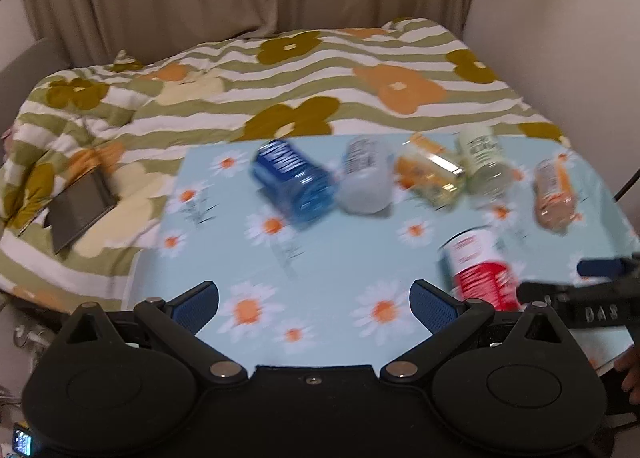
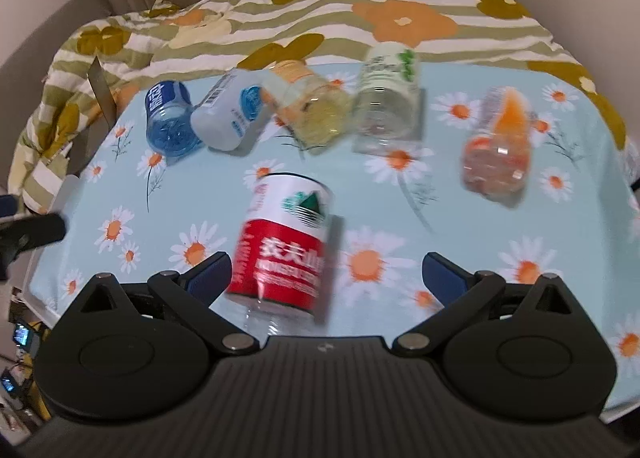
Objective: Flip cup upright
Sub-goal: 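Lift the red-labelled bottle with the right gripper and carry it toward the left gripper, then grasp the bottle with the left gripper while the right gripper releases it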
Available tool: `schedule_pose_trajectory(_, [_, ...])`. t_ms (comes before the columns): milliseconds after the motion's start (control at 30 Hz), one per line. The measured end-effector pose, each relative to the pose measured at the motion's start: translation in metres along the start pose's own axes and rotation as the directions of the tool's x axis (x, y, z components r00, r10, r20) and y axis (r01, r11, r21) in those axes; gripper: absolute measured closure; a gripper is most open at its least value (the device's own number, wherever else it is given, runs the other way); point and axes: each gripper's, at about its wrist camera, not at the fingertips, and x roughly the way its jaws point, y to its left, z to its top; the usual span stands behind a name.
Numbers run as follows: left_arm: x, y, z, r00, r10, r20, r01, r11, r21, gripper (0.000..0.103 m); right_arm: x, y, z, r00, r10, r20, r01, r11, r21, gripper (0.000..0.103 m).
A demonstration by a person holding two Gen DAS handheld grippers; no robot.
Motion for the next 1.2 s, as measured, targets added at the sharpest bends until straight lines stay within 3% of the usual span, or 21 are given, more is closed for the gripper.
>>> schedule_pose_trajectory(167, [0.013,-0.047,0.023,0.997,-0.068,-0.029,0.069,0.996,0.049,0.000,-0.022,-0.044,-0.001,0.999,-0.032,-0.025,0.032,0.999,-0.003,0.000])
schedule_pose_trajectory(300, [0.046,-0.085,0.041,0.981,-0.111,-0.160,0.121,0.991,0.053,0.002,-0.039,-0.072,-0.006,0.994,-0.104,0.043,0.108,0.991,-0.078,0.000])
schedule_pose_trajectory(400, [0.072,-0.108,0.051,0.964,-0.114,-0.242,0.129,0.991,0.045,0.005,-0.038,-0.090,-0.007,0.992,-0.114,0.048,0.119,0.985,-0.123,0.000])
schedule_pose_trajectory(600, [0.111,-0.132,0.059,0.924,-0.104,-0.369,0.117,0.993,0.013,0.012,-0.025,-0.122,-0.011,0.999,-0.044,0.014,0.046,0.993,-0.104,0.000])
schedule_pose_trajectory(833, [0.141,-0.140,0.057,0.883,-0.068,-0.464,0.069,0.997,-0.016,0.018,-0.007,-0.141,-0.018,1.000,0.027,-0.014,-0.028,0.994,-0.105,0.000])
schedule_pose_trajectory(867, [0.144,-0.141,0.056,0.878,-0.063,-0.474,0.064,0.998,-0.015,0.020,-0.005,-0.142,-0.019,0.999,0.034,-0.019,-0.036,0.994,-0.102,0.000])
schedule_pose_trajectory(933, [0.150,-0.143,0.055,0.866,-0.055,-0.497,0.060,0.998,-0.006,0.037,0.000,-0.146,-0.019,0.999,0.046,-0.025,-0.048,0.994,-0.093,0.000])
schedule_pose_trajectory(967, [0.152,-0.144,0.054,0.861,-0.050,-0.507,0.059,0.998,0.002,0.036,0.001,-0.148,-0.019,0.998,0.050,-0.027,-0.052,0.995,-0.090,0.000])
schedule_pose_trajectory(1200, [0.149,-0.147,0.052,0.867,-0.036,-0.498,0.055,0.998,0.023,0.038,0.004,-0.160,-0.013,0.998,0.062,-0.016,-0.063,0.996,-0.057,0.000])
